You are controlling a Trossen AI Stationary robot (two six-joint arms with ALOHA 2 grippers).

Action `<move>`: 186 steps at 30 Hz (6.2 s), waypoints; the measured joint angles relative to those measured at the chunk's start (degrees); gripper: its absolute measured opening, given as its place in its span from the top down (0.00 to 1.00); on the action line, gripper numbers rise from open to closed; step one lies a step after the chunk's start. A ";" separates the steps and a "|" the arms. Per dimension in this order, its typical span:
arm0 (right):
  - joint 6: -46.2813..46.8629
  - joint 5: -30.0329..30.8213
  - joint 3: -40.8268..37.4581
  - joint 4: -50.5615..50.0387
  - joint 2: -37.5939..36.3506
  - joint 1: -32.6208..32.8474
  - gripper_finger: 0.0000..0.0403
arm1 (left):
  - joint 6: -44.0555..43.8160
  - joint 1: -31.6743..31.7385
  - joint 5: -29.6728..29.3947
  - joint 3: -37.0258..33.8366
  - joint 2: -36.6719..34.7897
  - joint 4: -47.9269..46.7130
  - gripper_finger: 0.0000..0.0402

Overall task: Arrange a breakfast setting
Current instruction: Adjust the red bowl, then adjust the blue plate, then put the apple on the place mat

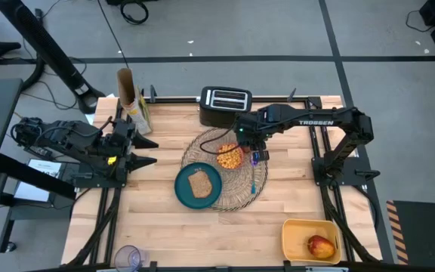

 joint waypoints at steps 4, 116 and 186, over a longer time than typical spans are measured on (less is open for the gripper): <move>0.04 0.00 4.68 -3.00 -0.02 0.60 0.59 | 0.44 -0.02 -1.23 0.00 -0.02 0.04 0.26; 70.23 -3.59 20.32 -20.65 12.83 40.15 0.62 | -21.72 -2.50 7.64 -15.18 24.15 -3.68 0.26; 80.53 -19.25 -6.66 8.25 -0.90 61.46 0.14 | -0.01 16.24 5.37 -6.54 35.32 9.27 0.26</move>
